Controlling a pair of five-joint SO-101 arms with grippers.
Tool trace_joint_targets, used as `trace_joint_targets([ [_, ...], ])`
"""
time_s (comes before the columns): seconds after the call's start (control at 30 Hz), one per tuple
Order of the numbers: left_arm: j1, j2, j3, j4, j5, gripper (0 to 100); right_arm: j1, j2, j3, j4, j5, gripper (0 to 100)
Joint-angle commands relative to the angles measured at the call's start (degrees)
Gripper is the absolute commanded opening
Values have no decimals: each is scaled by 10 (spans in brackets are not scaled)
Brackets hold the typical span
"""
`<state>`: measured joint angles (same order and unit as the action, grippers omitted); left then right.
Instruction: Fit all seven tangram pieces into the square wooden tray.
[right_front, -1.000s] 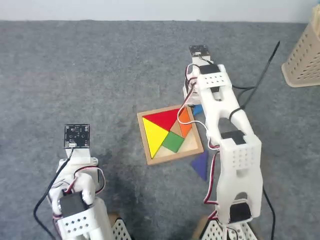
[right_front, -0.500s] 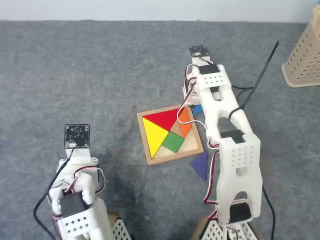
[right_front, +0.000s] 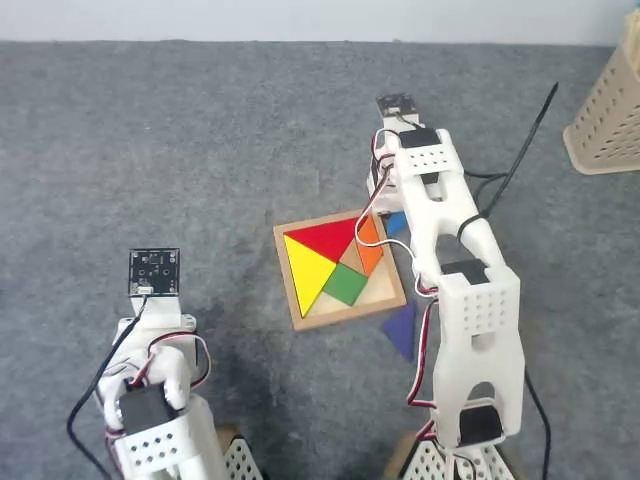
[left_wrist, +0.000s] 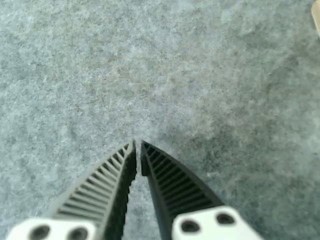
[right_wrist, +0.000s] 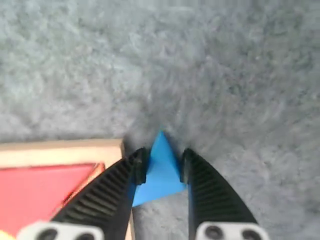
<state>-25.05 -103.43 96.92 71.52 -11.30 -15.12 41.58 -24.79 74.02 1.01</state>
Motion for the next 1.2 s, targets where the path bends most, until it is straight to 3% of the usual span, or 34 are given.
trace_joint_targets([
  [0.0,-2,-8,-4,4,-3,13,1,-67,-16,41,80,94],
  [0.23,-2,-8,-4,4,-3,13,4,-82,-16,68,158,94],
  [0.37,-2,-8,-4,4,-3,13,0,-79,-15,68,163,100],
  [0.57,-2,-8,-4,4,-3,13,-1,-81,4,55,104,189],
  [0.83,-2,-8,-4,4,-3,13,0,-68,10,54,32,191],
  [1.17,-2,-8,-4,4,-3,13,-10,-10,9,42,22,188],
])
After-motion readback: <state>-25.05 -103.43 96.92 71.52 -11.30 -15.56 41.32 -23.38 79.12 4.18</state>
